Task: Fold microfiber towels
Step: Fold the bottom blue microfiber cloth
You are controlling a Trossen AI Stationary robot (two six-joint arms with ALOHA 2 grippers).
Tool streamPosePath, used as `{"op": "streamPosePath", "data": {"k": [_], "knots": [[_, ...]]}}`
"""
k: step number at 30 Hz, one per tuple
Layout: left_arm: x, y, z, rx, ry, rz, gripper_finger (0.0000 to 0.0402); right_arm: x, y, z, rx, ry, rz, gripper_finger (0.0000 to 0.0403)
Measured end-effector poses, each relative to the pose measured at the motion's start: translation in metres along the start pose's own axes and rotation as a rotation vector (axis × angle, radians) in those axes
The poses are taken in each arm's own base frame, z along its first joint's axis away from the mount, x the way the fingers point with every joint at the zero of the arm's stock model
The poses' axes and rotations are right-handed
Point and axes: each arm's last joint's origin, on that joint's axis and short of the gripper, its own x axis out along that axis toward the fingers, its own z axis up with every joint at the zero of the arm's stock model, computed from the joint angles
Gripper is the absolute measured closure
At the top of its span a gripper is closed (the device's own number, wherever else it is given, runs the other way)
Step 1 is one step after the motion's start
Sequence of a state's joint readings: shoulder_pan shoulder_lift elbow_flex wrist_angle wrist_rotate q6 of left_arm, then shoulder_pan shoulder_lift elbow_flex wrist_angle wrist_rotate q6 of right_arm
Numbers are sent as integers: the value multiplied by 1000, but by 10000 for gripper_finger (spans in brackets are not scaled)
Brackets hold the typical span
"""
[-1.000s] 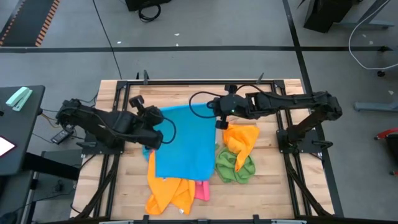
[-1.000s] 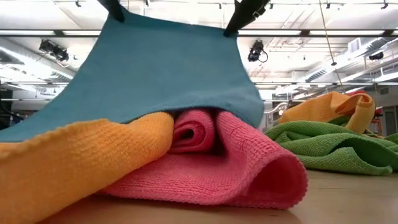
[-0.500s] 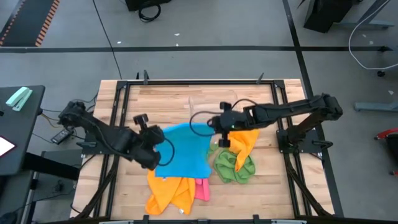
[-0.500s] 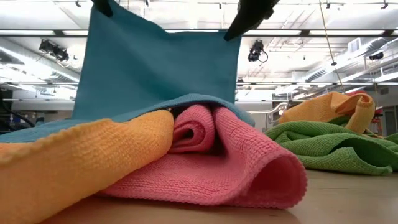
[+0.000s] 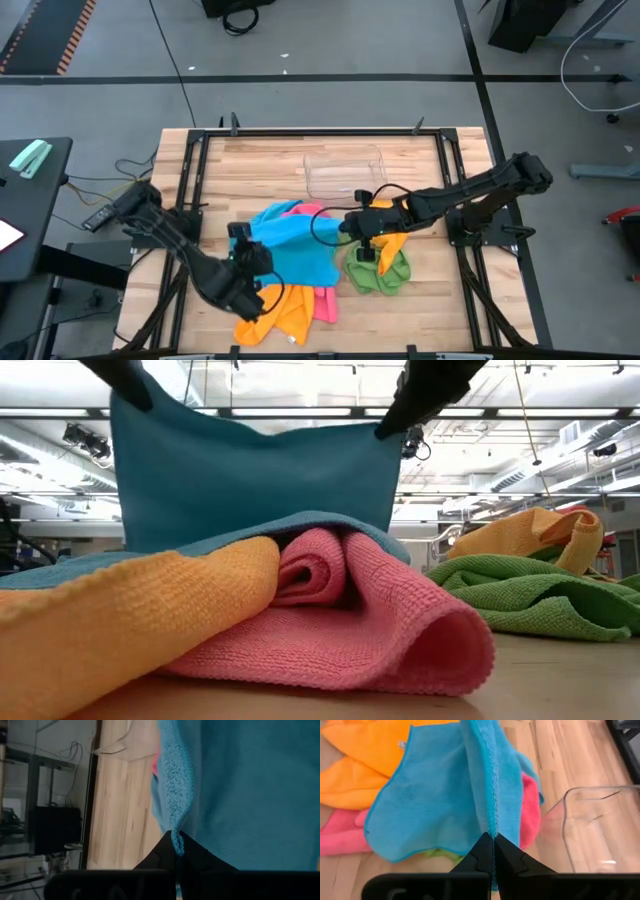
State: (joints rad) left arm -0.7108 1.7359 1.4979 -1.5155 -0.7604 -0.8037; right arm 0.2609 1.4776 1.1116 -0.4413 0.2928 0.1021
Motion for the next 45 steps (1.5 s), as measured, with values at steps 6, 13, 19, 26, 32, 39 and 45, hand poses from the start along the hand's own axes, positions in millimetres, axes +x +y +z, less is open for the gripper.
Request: {"op": "streamPosePath", "data": {"k": [6, 13, 19, 26, 32, 39, 45], "knots": [[-3, -15, -5, -3, -9, 4, 374, 4, 12, -6, 4, -43, 80, 391], [-11, -23, -10, -42, -40, -21, 394, 4, 28, -8, 26, -110, 163, 391], [-2, -41, -23, -46, -60, -52, 380, 4, 41, -10, 42, -121, 197, 391], [14, -57, -40, -44, -69, -64, 391, 34, 56, -24, 26, -29, 193, 391], [24, -68, -50, -49, -84, -91, 381, 43, 59, -25, 32, -21, 193, 391], [26, -68, -63, 62, -30, -69, 377, 42, 61, -21, 64, -46, 245, 391], [26, -53, -64, 216, 24, -2, 393, 36, 58, -6, 41, -67, 239, 391]]}}
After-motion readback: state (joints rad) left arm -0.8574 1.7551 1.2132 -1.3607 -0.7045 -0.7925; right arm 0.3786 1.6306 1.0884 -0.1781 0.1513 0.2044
